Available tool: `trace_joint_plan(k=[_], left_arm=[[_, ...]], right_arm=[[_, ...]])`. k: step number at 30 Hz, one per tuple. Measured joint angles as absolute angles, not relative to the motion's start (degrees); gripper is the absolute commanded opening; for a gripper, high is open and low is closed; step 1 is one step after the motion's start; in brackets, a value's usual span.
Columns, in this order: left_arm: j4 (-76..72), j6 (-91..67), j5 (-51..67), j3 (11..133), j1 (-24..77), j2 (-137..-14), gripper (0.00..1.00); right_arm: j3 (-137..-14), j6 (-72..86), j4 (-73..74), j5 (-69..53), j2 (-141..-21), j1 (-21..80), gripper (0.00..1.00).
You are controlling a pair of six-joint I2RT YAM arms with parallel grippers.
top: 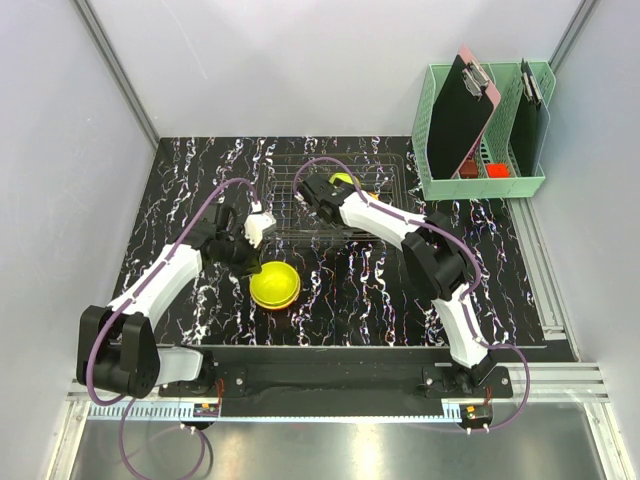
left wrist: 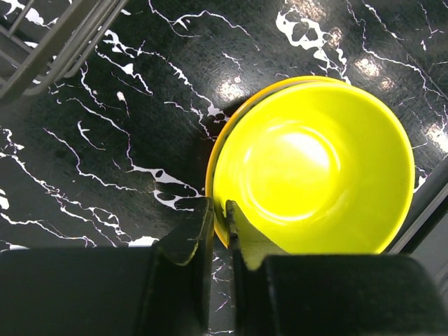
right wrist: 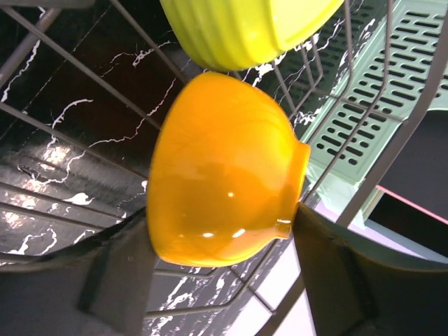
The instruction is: Load the bowls into the dish rack
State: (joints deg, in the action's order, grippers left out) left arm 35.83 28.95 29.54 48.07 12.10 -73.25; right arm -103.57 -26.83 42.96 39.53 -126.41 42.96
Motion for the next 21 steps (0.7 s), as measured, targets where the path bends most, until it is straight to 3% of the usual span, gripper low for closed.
trace_joint_plan(k=[4,21], left_arm=[[35.73,28.88,29.65,48.07,12.10,-73.36,0.02],[35.70,28.47,30.24,48.77,12.10,-74.37,0.00]], right_arm=[[-103.57,-27.55,43.38,39.38,-126.26,43.53,1.00],[-105.80,-25.93,50.30,29.43,-125.95,44.25,1.00]])
